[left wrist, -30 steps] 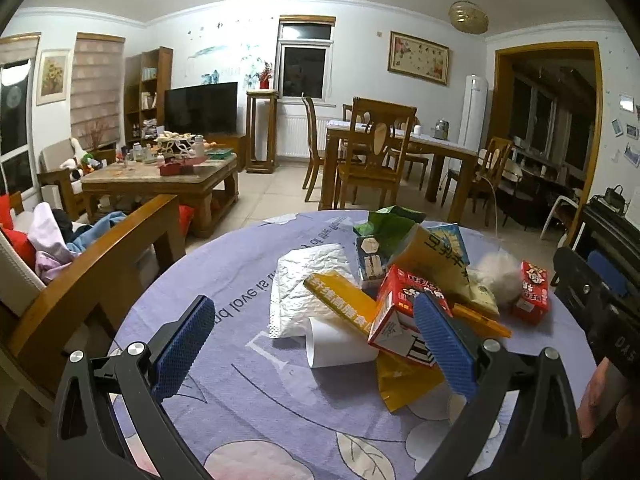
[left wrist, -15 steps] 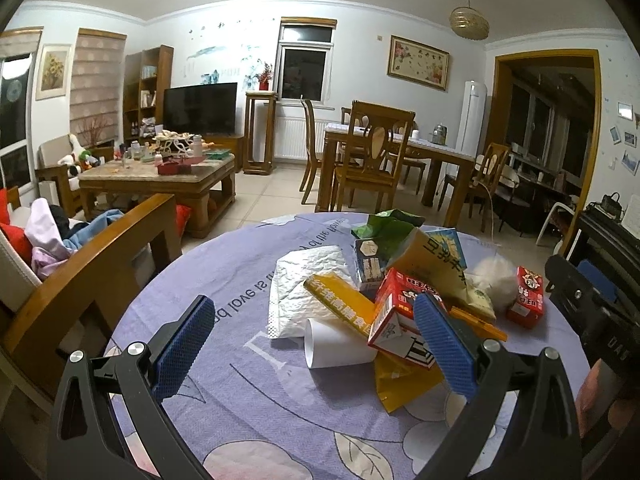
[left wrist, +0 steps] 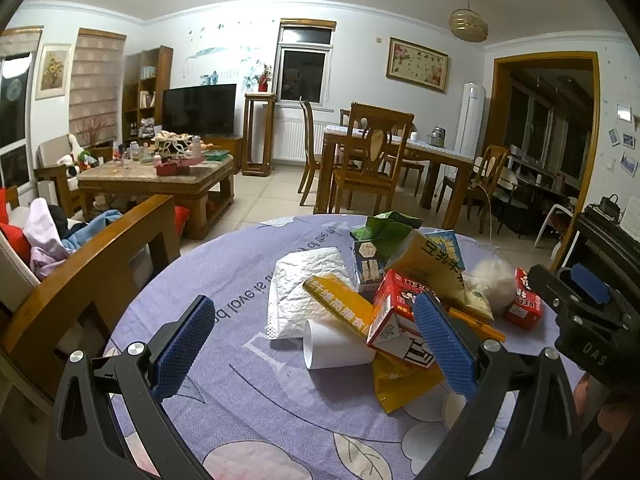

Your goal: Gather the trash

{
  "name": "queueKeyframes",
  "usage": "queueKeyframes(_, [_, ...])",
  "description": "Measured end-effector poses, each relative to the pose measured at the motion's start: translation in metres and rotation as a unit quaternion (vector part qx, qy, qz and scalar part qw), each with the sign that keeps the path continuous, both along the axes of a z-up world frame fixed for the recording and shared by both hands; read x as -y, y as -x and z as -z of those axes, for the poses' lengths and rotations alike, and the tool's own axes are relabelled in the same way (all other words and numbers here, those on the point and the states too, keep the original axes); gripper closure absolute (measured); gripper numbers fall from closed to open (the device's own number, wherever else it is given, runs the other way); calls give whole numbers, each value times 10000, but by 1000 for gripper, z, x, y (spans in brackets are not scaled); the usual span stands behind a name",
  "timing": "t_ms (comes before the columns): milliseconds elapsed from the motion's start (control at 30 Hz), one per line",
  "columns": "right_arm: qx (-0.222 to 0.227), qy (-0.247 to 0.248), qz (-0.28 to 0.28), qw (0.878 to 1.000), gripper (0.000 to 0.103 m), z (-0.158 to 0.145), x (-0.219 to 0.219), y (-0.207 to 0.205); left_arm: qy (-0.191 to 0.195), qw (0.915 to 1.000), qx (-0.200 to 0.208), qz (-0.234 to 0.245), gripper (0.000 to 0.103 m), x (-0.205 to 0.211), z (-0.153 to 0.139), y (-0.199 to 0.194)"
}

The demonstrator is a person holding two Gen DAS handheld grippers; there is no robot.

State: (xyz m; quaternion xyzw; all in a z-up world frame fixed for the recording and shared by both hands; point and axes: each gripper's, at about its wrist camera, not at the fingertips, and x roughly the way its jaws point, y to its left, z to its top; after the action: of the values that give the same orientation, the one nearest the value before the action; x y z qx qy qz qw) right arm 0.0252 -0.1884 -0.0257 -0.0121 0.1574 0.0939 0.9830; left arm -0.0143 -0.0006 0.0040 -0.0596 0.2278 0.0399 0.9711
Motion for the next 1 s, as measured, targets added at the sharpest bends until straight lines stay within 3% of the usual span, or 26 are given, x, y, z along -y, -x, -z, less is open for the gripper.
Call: queueKeyframes(1000, [131,-76,-63,9999,4,-4,0,6,72,10000,-32,11,5,-2,1,-1])
